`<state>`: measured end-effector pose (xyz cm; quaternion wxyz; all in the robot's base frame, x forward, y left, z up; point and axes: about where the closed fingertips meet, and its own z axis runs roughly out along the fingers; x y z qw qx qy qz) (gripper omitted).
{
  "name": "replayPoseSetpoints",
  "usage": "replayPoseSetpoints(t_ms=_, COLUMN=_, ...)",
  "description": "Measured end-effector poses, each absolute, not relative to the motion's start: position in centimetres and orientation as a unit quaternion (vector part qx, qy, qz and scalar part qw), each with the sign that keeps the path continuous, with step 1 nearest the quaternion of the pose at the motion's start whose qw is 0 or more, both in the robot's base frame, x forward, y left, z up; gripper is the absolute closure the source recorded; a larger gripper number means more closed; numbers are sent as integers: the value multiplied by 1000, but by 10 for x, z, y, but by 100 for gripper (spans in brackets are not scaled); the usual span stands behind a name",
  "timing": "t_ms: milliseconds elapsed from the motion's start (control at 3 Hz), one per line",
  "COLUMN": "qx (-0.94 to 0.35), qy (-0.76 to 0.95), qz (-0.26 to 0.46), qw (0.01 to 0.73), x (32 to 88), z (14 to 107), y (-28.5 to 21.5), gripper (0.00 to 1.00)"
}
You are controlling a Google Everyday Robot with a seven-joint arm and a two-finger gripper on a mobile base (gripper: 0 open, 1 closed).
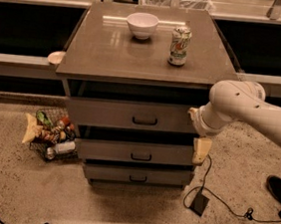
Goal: Close top drawer
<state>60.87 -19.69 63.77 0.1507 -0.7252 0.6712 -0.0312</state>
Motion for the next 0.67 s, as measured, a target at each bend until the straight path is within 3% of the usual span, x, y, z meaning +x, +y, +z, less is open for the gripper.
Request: replayPoseSetpoints(t_ms=667, qx=-744, qy=648, qz=12, qw=166, x=588, z=639, y=-190, gripper=0)
